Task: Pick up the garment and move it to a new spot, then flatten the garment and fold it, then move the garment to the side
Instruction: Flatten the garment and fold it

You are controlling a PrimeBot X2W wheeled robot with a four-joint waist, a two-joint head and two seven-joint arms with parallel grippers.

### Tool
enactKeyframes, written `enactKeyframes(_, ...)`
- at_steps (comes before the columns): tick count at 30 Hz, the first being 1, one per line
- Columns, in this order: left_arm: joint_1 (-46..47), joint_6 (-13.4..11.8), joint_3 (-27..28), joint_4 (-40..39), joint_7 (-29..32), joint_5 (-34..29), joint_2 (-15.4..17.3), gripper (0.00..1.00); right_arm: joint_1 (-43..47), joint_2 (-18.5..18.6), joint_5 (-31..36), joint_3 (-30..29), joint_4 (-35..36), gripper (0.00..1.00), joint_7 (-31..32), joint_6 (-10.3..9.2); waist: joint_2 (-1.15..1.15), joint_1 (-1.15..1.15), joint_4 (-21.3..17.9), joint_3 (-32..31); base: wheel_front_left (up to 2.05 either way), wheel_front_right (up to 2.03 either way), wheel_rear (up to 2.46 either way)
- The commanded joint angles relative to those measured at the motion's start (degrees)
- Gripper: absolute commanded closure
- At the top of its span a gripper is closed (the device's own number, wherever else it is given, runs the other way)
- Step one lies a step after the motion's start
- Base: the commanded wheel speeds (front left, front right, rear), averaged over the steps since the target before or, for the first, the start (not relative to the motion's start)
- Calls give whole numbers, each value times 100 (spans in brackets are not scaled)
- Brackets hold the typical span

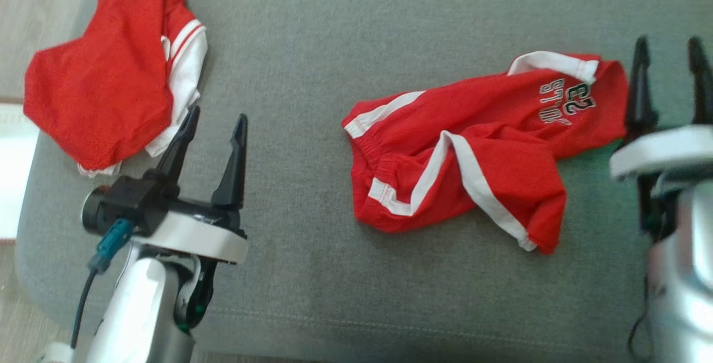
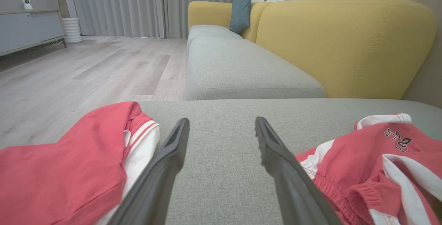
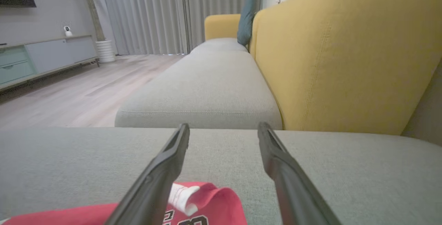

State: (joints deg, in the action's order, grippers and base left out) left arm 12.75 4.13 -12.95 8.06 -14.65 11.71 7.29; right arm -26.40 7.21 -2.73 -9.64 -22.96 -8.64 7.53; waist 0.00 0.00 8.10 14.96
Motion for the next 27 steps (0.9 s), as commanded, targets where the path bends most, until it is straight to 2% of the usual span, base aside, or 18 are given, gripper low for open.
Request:
enactKeyframes(1, 10, 30, 264, -150, -35, -57, 100, 0, 253, -121, 33, 195, 382, 0, -89, -4, 0, 0, -80, -145, 0, 0, 0)
enactKeyframes(8, -260, 25, 347, -126, -35, -133, 137, 0, 1633, -376, -22, 601, 1766, 0, 203, -4, 0, 0, -215, -484, 0, 0, 0)
enactKeyframes(13, -448, 18, 354, -101, -35, -164, 158, 0, 2417, -427, -201, 775, 2436, 0, 484, -4, 0, 0, -287, -679, 0, 0, 0)
enactKeyframes(19, -570, -13, 374, -134, -35, -172, 186, 0, 2880, -432, -425, 920, 2843, 0, 699, -4, 0, 0, -357, -728, 0, 0, 0)
enactKeyframes(27, -572, -21, 380, -170, -35, -171, 215, 0, 2939, -432, -449, 1038, 2944, 0, 815, -4, 0, 0, -380, -699, 0, 0, 0)
